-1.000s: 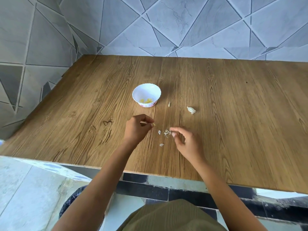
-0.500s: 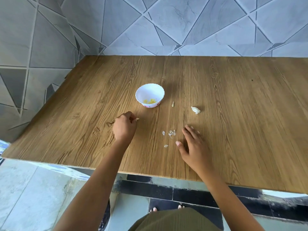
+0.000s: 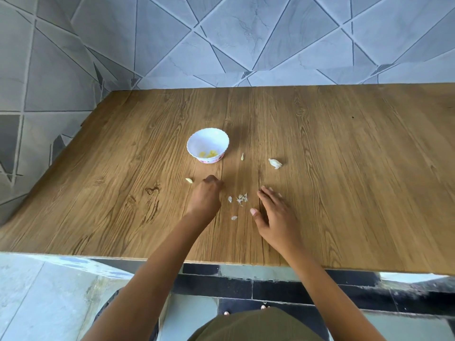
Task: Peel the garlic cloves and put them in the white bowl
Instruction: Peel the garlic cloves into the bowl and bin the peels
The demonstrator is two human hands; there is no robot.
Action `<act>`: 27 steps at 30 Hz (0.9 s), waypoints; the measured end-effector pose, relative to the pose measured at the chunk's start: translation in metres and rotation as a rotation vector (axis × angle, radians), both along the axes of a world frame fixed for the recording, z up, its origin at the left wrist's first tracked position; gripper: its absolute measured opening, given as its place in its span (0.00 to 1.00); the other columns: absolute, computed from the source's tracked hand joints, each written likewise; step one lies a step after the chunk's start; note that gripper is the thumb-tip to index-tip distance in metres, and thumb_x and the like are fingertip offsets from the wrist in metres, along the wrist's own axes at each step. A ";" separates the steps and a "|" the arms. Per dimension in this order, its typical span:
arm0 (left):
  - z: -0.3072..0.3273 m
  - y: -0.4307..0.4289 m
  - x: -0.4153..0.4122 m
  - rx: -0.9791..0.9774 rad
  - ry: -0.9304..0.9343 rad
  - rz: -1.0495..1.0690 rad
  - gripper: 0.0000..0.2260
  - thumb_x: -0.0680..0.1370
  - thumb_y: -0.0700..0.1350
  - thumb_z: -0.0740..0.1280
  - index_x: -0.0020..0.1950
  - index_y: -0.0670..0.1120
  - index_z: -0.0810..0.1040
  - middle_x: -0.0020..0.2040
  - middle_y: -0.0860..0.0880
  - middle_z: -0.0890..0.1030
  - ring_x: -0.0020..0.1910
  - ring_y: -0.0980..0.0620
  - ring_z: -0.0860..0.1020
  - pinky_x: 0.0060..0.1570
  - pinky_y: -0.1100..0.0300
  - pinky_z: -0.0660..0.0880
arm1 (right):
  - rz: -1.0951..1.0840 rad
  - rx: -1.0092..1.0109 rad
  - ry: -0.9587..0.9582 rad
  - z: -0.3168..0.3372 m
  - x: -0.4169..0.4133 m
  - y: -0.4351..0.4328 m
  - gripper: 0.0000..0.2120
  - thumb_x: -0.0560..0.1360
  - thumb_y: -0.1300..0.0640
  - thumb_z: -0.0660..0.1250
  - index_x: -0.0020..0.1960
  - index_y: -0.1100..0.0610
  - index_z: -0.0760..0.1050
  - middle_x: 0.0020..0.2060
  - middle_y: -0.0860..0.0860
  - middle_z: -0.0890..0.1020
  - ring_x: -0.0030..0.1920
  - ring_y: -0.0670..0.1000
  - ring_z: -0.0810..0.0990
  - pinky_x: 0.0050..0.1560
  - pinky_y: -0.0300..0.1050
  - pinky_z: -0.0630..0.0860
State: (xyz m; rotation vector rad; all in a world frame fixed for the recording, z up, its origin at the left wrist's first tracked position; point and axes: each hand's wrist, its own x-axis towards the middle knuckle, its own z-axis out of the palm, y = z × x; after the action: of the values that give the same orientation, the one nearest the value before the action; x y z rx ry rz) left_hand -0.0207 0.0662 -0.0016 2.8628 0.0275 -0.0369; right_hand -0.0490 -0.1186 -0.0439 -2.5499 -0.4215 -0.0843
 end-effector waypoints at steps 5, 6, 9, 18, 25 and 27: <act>-0.002 -0.029 -0.007 -0.126 -0.002 -0.294 0.24 0.71 0.26 0.59 0.63 0.42 0.76 0.60 0.44 0.77 0.55 0.46 0.78 0.52 0.53 0.76 | -0.033 0.152 0.015 0.005 -0.001 -0.005 0.22 0.79 0.54 0.60 0.72 0.57 0.65 0.71 0.51 0.67 0.73 0.51 0.61 0.71 0.44 0.57; -0.001 -0.030 -0.007 -0.130 0.006 -0.352 0.24 0.71 0.26 0.60 0.64 0.42 0.76 0.60 0.45 0.77 0.56 0.47 0.77 0.52 0.53 0.75 | -0.034 0.199 0.023 0.007 -0.002 -0.006 0.21 0.79 0.55 0.61 0.72 0.57 0.65 0.70 0.51 0.68 0.72 0.50 0.63 0.70 0.41 0.59; 0.002 -0.025 -0.011 -0.120 0.033 -0.482 0.23 0.71 0.26 0.62 0.63 0.42 0.77 0.60 0.45 0.77 0.56 0.48 0.78 0.54 0.54 0.75 | -0.038 0.370 0.067 0.012 -0.002 -0.008 0.20 0.79 0.59 0.61 0.70 0.58 0.67 0.68 0.51 0.71 0.68 0.46 0.68 0.63 0.25 0.58; 0.014 -0.007 -0.034 -0.094 0.031 -0.606 0.11 0.76 0.38 0.67 0.58 0.44 0.81 0.60 0.47 0.79 0.56 0.52 0.78 0.60 0.60 0.73 | -0.043 0.660 0.082 0.024 0.000 -0.007 0.17 0.79 0.63 0.60 0.67 0.61 0.70 0.63 0.53 0.76 0.63 0.46 0.74 0.64 0.35 0.69; 0.013 -0.013 -0.037 -0.091 -0.014 -0.567 0.06 0.76 0.37 0.68 0.50 0.41 0.83 0.49 0.47 0.82 0.47 0.52 0.81 0.50 0.60 0.77 | -0.139 1.162 0.491 0.028 0.008 -0.007 0.11 0.80 0.59 0.58 0.60 0.52 0.74 0.56 0.48 0.80 0.58 0.43 0.78 0.59 0.37 0.74; 0.015 -0.017 -0.032 -0.062 0.014 -0.508 0.06 0.75 0.36 0.68 0.49 0.42 0.82 0.47 0.47 0.82 0.44 0.53 0.80 0.49 0.59 0.76 | -0.172 1.315 0.644 0.027 0.011 -0.002 0.11 0.80 0.60 0.57 0.59 0.52 0.75 0.56 0.49 0.80 0.57 0.44 0.79 0.56 0.38 0.76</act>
State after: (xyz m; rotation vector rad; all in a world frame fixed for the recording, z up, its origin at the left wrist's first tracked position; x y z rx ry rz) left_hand -0.0523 0.0495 0.0132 2.7294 -0.6828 -0.1546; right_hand -0.0381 -0.1205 -0.0171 -1.1924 0.1229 0.2977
